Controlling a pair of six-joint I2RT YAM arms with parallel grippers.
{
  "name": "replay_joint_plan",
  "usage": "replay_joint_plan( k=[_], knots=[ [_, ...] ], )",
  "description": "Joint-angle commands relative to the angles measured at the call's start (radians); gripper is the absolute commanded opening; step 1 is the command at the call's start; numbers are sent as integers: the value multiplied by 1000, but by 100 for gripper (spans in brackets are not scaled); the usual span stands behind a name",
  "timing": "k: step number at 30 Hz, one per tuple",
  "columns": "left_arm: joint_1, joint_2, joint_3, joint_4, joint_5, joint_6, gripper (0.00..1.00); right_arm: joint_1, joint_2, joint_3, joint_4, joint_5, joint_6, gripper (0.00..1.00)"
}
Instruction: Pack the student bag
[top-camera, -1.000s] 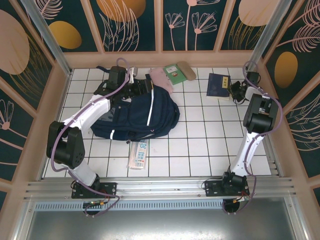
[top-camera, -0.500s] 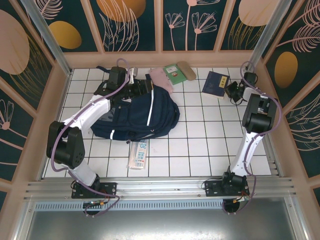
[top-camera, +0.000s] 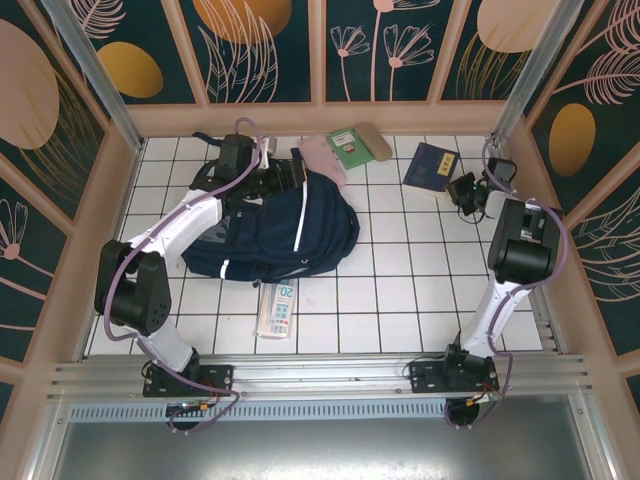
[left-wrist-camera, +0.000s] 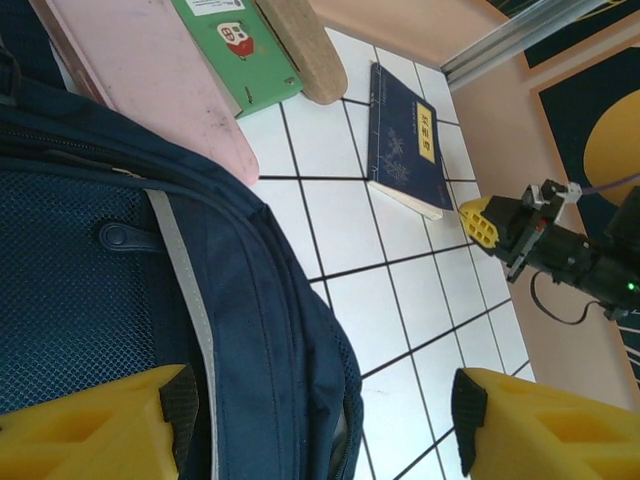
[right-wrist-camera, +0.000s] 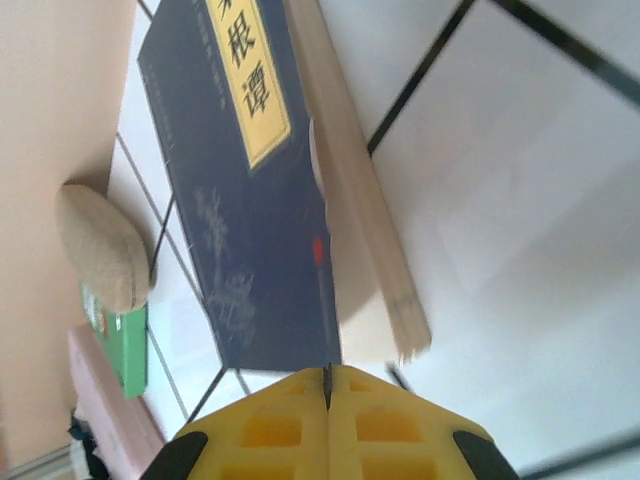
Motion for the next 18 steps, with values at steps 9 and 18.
replay_joint_plan(
  k=[9,18],
  knots=[
    [-32,14,6,8,9,18,69,23,-171,-61,-6,84,44,40],
    [-32,-4,4,-5,-10,35,70,4,-4,84,-42,44,64,51]
  ],
)
